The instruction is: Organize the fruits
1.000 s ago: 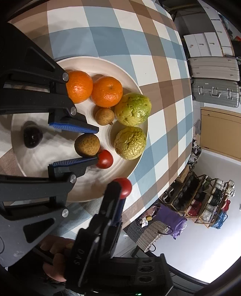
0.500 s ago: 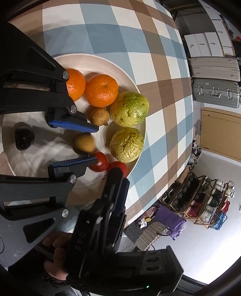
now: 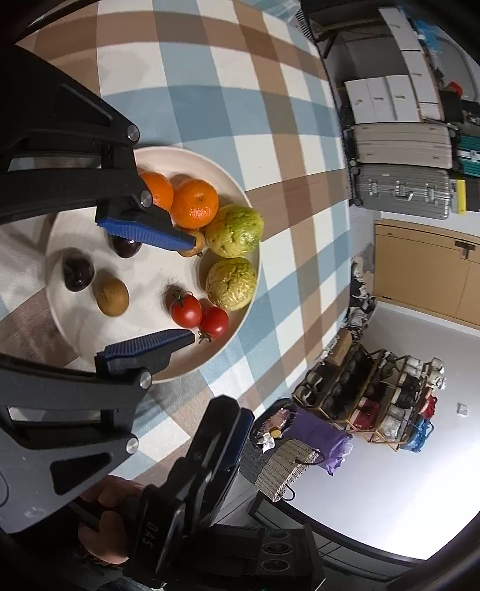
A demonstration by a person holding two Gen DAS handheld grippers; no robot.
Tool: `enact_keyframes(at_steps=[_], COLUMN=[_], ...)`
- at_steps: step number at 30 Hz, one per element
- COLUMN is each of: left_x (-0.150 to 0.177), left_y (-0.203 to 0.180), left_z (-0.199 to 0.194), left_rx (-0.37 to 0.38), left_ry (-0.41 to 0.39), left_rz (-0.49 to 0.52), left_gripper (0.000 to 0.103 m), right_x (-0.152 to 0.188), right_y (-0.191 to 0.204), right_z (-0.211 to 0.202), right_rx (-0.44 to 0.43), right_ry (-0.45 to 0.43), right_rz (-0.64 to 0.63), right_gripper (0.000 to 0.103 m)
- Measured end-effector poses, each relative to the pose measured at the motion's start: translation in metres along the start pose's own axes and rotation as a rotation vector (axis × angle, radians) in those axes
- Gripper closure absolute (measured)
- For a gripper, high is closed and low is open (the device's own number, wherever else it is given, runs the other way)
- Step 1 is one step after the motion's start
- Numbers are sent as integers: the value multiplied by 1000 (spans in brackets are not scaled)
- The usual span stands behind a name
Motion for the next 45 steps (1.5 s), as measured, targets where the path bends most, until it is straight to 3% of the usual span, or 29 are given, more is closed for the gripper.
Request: enact_keyframes(at_steps=[4, 5, 7, 12, 13, 15, 20, 24, 31, 38, 45], left_x=[-2, -2, -3, -4, -3, -2, 6, 14, 34, 52, 71], left_y=[-2, -3, -2, 5, 7, 11, 20, 24, 27, 42, 54], left_z=[-27, -35, -51, -91, -100, -116, -148, -163, -185, -187, -169], left_rx=[-12, -20, -29, -57, -74, -102, -162, -255, -339, -358, -463], left_ry=[-43, -57, -88, -188, -218, -268, -373, -434, -542, -555, -559], left_rz=[-3, -5, -18, -74, -84, -109, -151, -175, -178, -209, -205], left_gripper=[61, 56, 47, 44, 41, 19, 1, 1, 1, 1, 1], right_x=[-4, -5, -7, -9, -9, -8, -3, 2, 14, 27, 41], right_y=[14, 19, 27, 48, 52, 59, 76, 85, 102, 109, 105], right_z=[-20, -25, -35, -60, -64, -70, -79, -86, -91, -97, -89], right_rx=[5, 3, 6, 25, 28, 29, 60, 86, 177, 225, 253], right_ry=[-52, -66, -93, -184, -204, -232, -273, -334, -400, -456, -420], right_rz=[-21, -30, -46, -80, -84, -95, -148, -184, -283, -349, -373], right_gripper=[30, 28, 23, 3, 2, 1, 0, 0, 0, 0, 0])
Point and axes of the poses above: each gripper's, at about its wrist camera, not at the fingertips, and z roughly the way its jaws point, y to its left, x to its underside, the point moved 2 cm from there along z, roughly the way its jaws point, and after that the axes turned 14 degrees about -x, right-handed, at the moved point
